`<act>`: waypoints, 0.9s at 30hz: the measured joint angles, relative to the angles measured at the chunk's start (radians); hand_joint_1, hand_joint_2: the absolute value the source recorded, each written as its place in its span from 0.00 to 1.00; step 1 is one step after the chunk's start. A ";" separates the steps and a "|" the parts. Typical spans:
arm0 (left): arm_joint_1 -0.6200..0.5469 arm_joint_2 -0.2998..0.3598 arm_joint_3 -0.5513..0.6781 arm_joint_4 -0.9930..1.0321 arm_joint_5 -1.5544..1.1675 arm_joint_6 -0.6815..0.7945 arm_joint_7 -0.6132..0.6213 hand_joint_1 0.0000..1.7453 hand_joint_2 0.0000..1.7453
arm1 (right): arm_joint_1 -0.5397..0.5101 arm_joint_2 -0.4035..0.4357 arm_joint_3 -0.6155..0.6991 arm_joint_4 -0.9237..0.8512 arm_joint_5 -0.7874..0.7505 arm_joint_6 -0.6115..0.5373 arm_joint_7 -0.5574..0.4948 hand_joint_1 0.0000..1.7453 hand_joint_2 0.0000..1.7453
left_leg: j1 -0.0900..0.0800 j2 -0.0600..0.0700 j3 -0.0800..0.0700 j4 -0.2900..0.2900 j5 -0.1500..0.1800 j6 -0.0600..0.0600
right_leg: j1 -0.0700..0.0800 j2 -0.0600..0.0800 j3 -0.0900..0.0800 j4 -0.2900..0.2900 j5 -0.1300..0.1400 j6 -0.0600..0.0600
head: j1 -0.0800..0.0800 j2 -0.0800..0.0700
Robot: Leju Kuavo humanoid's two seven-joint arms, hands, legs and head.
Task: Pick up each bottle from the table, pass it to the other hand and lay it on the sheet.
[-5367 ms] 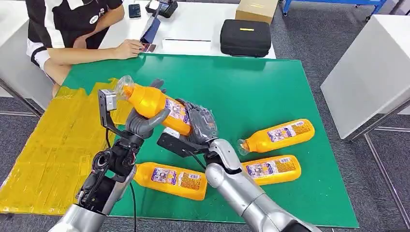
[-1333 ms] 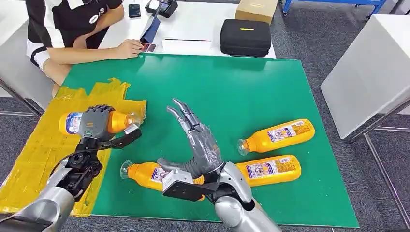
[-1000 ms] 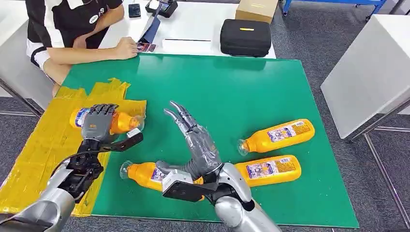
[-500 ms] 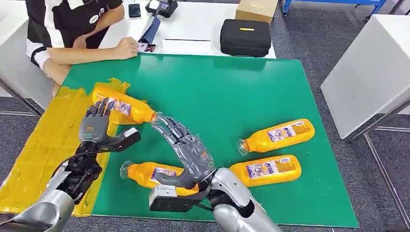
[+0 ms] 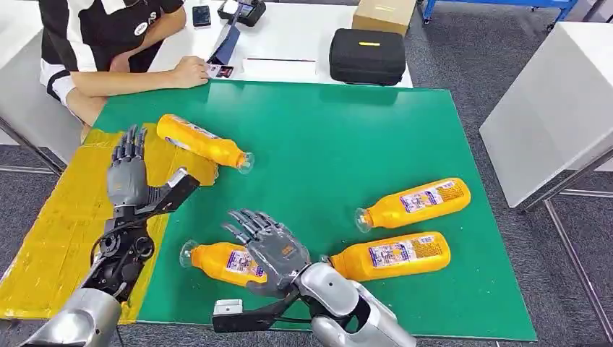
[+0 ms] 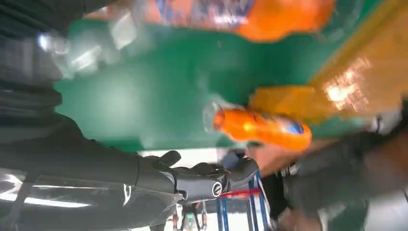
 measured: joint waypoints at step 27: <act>0.127 -0.096 -0.100 -0.455 0.304 -0.165 -0.114 0.00 1.00 | -0.048 0.037 0.008 0.318 -0.034 0.000 0.006 0.00 1.00 | 0.000 0.000 0.000 0.000 0.000 0.000 | 0.000 0.000 0.000 0.000 0.000 0.000 | 0.000 0.000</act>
